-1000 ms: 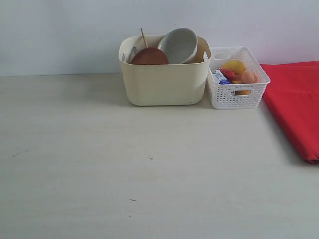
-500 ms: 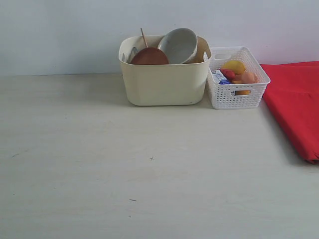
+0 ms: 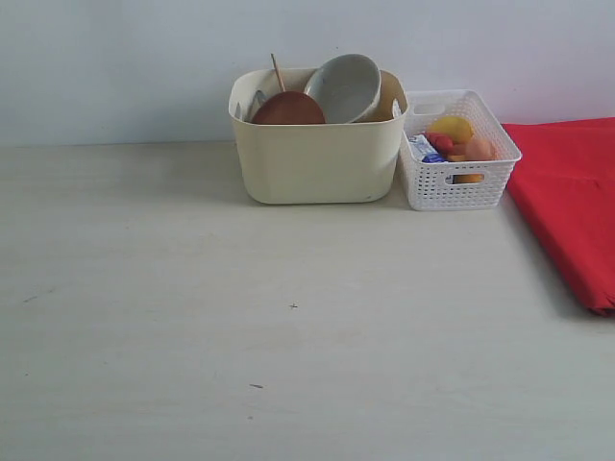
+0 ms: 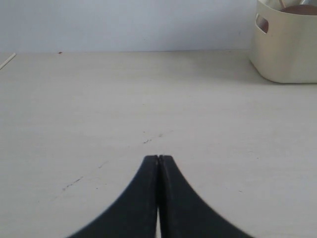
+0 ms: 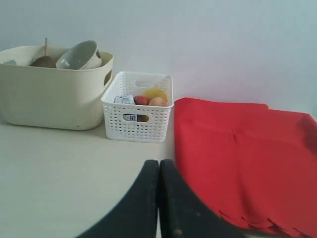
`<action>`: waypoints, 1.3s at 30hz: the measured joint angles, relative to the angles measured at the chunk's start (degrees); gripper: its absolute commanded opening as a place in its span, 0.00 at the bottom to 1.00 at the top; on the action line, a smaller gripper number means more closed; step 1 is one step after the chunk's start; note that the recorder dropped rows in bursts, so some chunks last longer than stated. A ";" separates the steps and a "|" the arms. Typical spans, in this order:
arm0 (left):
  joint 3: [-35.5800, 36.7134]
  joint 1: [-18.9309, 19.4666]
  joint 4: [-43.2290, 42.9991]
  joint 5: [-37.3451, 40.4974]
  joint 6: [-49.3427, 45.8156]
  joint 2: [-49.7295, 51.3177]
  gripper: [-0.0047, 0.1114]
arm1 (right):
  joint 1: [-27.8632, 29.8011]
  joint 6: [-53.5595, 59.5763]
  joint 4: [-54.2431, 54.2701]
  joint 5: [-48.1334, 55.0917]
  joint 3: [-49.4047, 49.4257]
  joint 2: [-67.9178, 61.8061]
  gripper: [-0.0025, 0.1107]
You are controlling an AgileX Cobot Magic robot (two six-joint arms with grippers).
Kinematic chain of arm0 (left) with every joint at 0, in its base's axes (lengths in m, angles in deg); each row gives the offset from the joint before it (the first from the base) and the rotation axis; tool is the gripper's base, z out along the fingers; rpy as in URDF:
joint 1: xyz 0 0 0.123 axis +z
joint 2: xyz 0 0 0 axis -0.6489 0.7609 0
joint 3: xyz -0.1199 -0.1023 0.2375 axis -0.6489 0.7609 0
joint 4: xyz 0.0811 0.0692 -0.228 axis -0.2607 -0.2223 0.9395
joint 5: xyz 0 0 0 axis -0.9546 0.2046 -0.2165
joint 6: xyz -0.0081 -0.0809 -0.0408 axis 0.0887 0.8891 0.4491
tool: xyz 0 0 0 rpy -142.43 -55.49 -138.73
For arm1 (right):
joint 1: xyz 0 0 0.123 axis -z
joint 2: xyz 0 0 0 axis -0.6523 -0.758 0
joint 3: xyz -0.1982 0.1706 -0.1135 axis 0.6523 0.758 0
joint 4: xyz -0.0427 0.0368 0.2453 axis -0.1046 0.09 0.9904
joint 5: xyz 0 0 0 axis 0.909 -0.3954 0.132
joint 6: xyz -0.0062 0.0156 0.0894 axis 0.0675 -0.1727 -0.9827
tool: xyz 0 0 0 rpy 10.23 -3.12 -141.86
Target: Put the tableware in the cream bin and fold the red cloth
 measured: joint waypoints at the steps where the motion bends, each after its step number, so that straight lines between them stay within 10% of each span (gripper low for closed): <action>1: 0.00 0.00 0.00 0.00 0.00 0.00 0.04 | 0.00 -3.19 -2.80 0.49 0.00 0.01 0.02; 39: 0.00 0.00 0.00 0.00 0.00 0.00 0.04 | 0.00 -10.40 -9.96 2.57 0.00 0.09 0.02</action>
